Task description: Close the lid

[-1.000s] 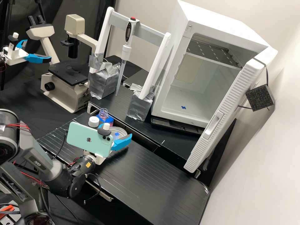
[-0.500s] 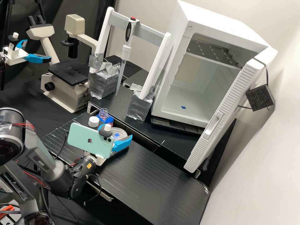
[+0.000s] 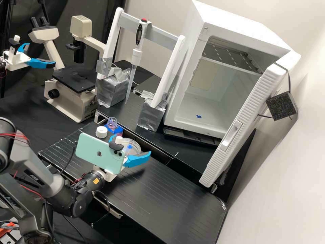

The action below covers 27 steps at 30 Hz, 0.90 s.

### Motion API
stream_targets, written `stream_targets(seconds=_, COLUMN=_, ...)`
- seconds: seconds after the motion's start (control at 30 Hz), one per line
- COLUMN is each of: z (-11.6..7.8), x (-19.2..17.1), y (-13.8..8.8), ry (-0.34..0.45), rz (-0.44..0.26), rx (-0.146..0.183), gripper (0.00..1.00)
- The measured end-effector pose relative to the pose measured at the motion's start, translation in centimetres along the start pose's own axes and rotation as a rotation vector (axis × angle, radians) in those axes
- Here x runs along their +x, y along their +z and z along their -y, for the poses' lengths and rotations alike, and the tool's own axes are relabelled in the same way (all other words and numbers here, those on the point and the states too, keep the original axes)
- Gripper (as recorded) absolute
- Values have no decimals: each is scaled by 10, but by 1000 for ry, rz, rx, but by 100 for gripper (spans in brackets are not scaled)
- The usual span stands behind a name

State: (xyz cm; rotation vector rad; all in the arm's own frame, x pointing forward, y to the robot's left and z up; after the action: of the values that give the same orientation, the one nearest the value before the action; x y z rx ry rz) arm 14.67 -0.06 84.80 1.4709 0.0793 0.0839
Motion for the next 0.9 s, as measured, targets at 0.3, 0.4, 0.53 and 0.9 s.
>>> stream_targets(seconds=0.3, z=-6, x=-5, y=-14, ry=47, rz=-55, rx=20, gripper=100)
stream_targets(seconds=0.4, z=-6, x=-4, y=-17, ry=59, rz=-65, rx=41, gripper=100)
stream_targets(seconds=0.53, z=-5, x=0, y=-20, ry=77, rz=-90, rx=96, gripper=100)
stream_targets(seconds=0.9, z=3, x=30, y=-13, ry=99, rz=-48, rx=108, gripper=100)
